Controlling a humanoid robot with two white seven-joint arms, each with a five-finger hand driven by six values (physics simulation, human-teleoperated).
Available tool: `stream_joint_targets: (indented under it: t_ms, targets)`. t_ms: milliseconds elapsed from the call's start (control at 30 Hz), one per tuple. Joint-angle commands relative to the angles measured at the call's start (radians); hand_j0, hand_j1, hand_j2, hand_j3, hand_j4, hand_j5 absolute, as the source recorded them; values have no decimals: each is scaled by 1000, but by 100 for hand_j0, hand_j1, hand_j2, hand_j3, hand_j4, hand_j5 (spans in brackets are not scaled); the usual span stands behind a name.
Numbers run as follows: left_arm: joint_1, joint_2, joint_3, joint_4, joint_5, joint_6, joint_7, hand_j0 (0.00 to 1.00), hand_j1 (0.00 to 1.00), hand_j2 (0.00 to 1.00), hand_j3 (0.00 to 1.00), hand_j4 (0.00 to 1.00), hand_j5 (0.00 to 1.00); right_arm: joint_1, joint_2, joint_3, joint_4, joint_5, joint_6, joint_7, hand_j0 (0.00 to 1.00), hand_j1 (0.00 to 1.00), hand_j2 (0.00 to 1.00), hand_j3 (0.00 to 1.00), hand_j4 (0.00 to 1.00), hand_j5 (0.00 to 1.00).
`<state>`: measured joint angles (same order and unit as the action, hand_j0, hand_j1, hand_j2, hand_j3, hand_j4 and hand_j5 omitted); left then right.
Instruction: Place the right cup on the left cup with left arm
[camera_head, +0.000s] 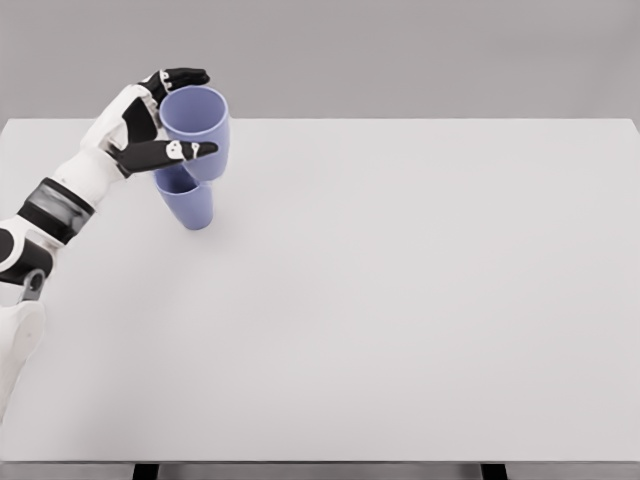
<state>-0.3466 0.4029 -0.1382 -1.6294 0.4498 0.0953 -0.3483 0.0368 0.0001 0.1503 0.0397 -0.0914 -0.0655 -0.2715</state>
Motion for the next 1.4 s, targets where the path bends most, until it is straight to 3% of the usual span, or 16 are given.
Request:
stream_joint_targets:
  t_ms: [0, 267, 700, 1367]
  targets:
    - [0, 0, 8, 26, 3, 0, 0, 73, 73, 73, 73, 73, 73, 0, 0, 0, 0, -1, 0, 0, 100, 100, 100, 100, 100, 100]
    - [-22, 0, 15, 91, 4, 0, 2, 73, 73, 73, 73, 73, 73, 0, 0, 0, 0, -1, 0, 0, 100, 100, 100, 100, 100, 100]
    - [-6, 4, 68, 75, 7, 0, 0, 73, 73, 73, 73, 73, 73, 0, 0, 0, 0, 1, 1, 0, 100, 100, 100, 100, 100, 100]
    - [8, 2, 69, 108, 3, 27, 0, 73, 73, 73, 73, 73, 73, 0, 0, 0, 0, -1, 0, 0, 100, 100, 100, 100, 100, 100]
